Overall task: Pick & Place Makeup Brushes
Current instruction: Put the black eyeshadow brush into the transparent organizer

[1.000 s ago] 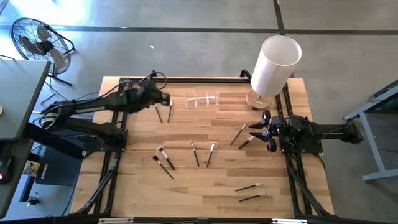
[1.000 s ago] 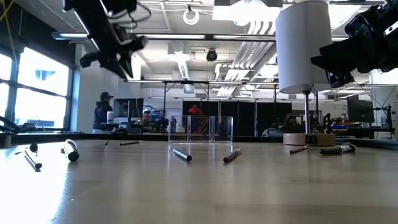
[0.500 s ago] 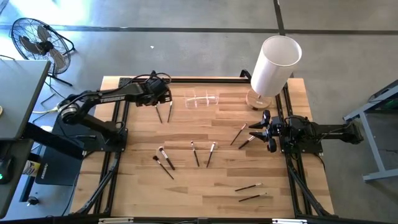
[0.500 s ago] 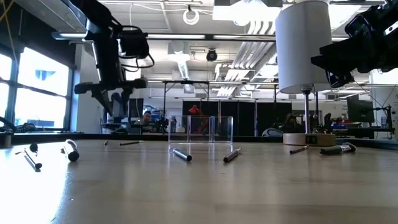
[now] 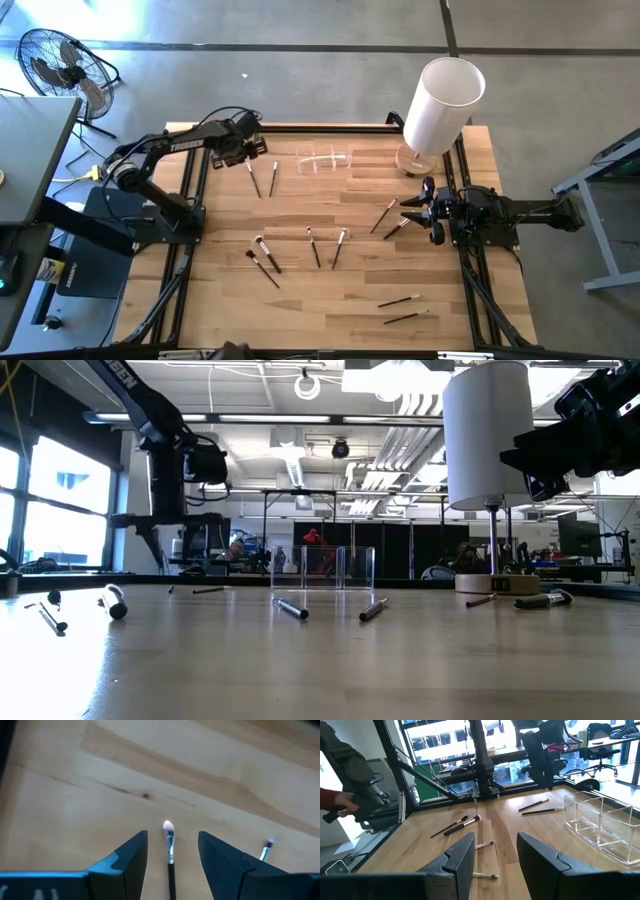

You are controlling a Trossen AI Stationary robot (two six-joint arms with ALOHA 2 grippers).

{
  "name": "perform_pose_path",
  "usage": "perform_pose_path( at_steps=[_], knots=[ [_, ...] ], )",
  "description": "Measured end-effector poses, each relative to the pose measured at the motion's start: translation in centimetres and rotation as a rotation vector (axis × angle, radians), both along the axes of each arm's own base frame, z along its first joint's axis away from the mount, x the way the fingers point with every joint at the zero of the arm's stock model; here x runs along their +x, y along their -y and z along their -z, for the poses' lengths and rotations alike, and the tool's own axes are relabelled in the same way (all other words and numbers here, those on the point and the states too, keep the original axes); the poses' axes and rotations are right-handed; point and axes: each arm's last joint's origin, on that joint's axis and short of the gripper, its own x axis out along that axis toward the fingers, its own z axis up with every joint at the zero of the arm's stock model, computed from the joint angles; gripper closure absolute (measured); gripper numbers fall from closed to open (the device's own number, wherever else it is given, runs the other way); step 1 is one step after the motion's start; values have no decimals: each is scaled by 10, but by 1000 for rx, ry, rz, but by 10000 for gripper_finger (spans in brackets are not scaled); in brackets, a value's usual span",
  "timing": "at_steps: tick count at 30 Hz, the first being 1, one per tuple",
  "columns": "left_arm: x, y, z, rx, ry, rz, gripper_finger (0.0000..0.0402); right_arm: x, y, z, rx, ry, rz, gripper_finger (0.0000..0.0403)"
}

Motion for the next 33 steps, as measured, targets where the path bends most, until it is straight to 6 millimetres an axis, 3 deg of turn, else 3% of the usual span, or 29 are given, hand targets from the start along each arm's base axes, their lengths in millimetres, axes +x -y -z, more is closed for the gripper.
perform_pose_path(
  at_steps=[16, 33],
  knots=[
    [8, -16, 37, -92, -27, -3, 229, 0, 0, 0, 0, 0, 0, 261],
    [8, -19, 39, -46, -46, -20, 230, 0, 0, 0, 0, 0, 0, 260]
  ],
)
